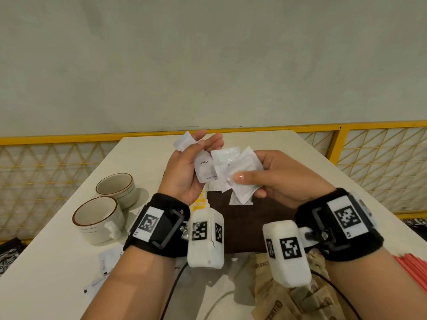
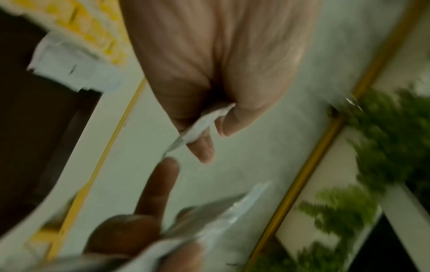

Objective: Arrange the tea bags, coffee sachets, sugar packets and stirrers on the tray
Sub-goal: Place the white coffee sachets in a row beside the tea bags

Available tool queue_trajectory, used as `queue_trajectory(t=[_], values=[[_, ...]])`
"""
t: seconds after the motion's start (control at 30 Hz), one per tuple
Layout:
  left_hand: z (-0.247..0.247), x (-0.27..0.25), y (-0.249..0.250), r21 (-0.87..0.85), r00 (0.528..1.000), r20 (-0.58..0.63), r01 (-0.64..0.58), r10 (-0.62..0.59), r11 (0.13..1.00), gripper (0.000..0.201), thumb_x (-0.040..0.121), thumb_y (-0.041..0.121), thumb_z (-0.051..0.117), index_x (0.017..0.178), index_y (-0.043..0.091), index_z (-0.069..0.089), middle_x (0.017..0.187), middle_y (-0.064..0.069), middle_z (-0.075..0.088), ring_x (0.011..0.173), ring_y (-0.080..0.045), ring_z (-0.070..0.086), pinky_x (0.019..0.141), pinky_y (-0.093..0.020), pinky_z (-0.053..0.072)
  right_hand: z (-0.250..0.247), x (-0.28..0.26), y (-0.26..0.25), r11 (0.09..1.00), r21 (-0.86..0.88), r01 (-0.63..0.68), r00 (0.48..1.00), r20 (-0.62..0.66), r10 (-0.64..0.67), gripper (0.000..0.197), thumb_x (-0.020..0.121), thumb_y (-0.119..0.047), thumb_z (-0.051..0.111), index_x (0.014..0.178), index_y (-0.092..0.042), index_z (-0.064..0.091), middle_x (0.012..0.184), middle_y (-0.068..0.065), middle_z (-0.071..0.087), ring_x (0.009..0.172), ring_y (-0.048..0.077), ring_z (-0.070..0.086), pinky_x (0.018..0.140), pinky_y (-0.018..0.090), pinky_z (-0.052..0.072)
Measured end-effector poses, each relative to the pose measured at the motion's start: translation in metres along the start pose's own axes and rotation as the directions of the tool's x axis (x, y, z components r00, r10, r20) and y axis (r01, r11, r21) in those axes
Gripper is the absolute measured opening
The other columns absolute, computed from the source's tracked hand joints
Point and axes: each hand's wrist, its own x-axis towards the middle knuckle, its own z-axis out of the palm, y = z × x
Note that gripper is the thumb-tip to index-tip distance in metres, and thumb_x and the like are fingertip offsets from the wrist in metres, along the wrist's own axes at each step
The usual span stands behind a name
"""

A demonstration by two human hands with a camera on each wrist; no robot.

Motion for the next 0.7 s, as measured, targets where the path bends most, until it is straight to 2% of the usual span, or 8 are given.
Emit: queue_trajectory(t=[0.1,0.27,0.37,0.43,0.5,0.57,0.63,0.7], values=[[0.002,0.0,-0.003,0.095,0.999,0.035,-0.044,0.041,0.994,0.015,0.096,0.004,0.044,0.104,0.01,0.055,0.098,-0.012,0.07,0.088,-0.018,0.068,0.078,-0.029,0.056,0.009,0.005,0.007,0.999,0.027,-0.03,0.999,0.022,0.029,0.01,0.082,0.0,0.062,0.092,-0.003,0.064,0.078,0.011,0.064,0.048,0.009,0.049,0.042,0.016,0.04],[0.003,0.0,-0.003,0.068,0.997,0.059,-0.045,0.041,0.997,0.016,0.098,0.009,0.042,0.093,0.008,0.057,0.095,-0.013,0.07,0.084,-0.018,0.068,0.077,-0.026,0.057,0.011,0.008,0.011,0.999,-0.017,-0.05,0.999,0.005,0.05,0.01,0.087,0.0,0.061,0.096,-0.002,0.063,0.084,0.015,0.064,0.054,0.013,0.051,0.043,0.017,0.041],[0.003,0.0,-0.004,0.155,0.998,0.059,-0.034,0.025,0.987,0.017,0.096,0.021,0.046,0.093,0.009,0.058,0.097,-0.011,0.07,0.089,-0.019,0.067,0.083,-0.035,0.056,0.012,0.008,0.011,1.0,0.002,-0.008,1.0,-0.026,0.008,0.012,0.086,-0.001,0.061,0.098,0.001,0.063,0.082,0.013,0.065,0.054,0.011,0.053,0.044,0.017,0.042],[0.003,-0.001,-0.006,0.206,0.997,0.067,0.02,-0.035,0.978,0.026,0.09,0.031,0.05,0.099,0.009,0.059,0.1,-0.012,0.07,0.094,-0.022,0.066,0.089,-0.043,0.053,0.011,0.01,0.011,0.998,-0.055,0.022,0.996,-0.082,-0.027,0.015,0.086,-0.002,0.063,0.1,0.003,0.063,0.081,0.012,0.066,0.054,0.011,0.055,0.045,0.018,0.043],[0.004,-0.003,-0.009,0.244,0.989,0.089,0.092,-0.117,0.965,0.034,0.086,0.034,0.052,0.108,0.009,0.059,0.104,-0.013,0.069,0.099,-0.026,0.066,0.09,-0.047,0.052,0.008,0.01,0.011,0.994,-0.103,0.029,0.993,-0.112,-0.041,0.014,0.086,-0.004,0.064,0.099,0.001,0.064,0.08,0.01,0.068,0.054,0.011,0.056,0.046,0.02,0.044],[0.005,-0.005,-0.01,0.27,0.98,0.117,0.123,-0.159,0.955,0.031,0.084,0.027,0.057,0.108,0.008,0.061,0.103,-0.013,0.07,0.097,-0.027,0.067,0.085,-0.045,0.056,0.006,0.01,0.011,0.993,-0.114,0.036,0.991,-0.127,-0.051,0.012,0.086,-0.004,0.064,0.097,0.0,0.065,0.077,0.009,0.068,0.051,0.01,0.055,0.045,0.021,0.043],[0.006,-0.006,-0.011,0.269,0.977,0.141,0.12,-0.162,0.956,0.026,0.082,0.015,0.059,0.105,0.005,0.063,0.095,-0.012,0.071,0.088,-0.024,0.068,0.072,-0.036,0.058,0.005,0.01,0.01,0.993,-0.107,0.054,0.989,-0.129,-0.067,0.01,0.086,-0.003,0.063,0.095,-0.002,0.065,0.075,0.007,0.068,0.049,0.008,0.055,0.044,0.02,0.043],[0.006,-0.005,-0.011,0.24,0.983,0.121,0.109,-0.141,0.965,0.022,0.088,0.007,0.055,0.108,0.003,0.062,0.093,-0.012,0.07,0.088,-0.023,0.068,0.071,-0.032,0.058,0.003,0.01,0.009,0.995,-0.077,0.07,0.989,-0.122,-0.079,0.008,0.086,-0.002,0.063,0.093,-0.004,0.065,0.071,0.004,0.068,0.048,0.007,0.056,0.043,0.019,0.042]])
